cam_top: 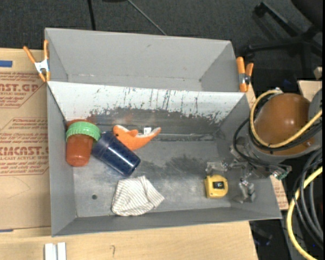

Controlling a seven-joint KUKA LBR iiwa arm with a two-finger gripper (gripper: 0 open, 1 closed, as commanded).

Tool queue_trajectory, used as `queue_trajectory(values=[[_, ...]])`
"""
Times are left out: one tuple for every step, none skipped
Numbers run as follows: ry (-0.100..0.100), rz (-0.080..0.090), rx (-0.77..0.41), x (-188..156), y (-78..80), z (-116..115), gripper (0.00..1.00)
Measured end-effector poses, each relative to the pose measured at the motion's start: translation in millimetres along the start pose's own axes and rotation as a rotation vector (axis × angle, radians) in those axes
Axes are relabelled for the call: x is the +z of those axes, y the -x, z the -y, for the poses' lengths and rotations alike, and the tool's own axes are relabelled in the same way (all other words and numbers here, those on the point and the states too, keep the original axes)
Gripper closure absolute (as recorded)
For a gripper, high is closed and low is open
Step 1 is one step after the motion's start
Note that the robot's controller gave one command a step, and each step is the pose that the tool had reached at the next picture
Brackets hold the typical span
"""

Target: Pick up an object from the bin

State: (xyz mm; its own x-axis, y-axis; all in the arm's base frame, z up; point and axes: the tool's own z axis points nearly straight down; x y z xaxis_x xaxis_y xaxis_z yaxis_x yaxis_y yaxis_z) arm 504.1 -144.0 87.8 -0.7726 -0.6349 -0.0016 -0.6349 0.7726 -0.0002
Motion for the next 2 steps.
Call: queue_trajectory(values=[[0.006,0.006,-0.181,15.7,4.3,-12.6,1.0],[0.005,0.005,-0.181,15.7,4.2,-12.5,1.0]])
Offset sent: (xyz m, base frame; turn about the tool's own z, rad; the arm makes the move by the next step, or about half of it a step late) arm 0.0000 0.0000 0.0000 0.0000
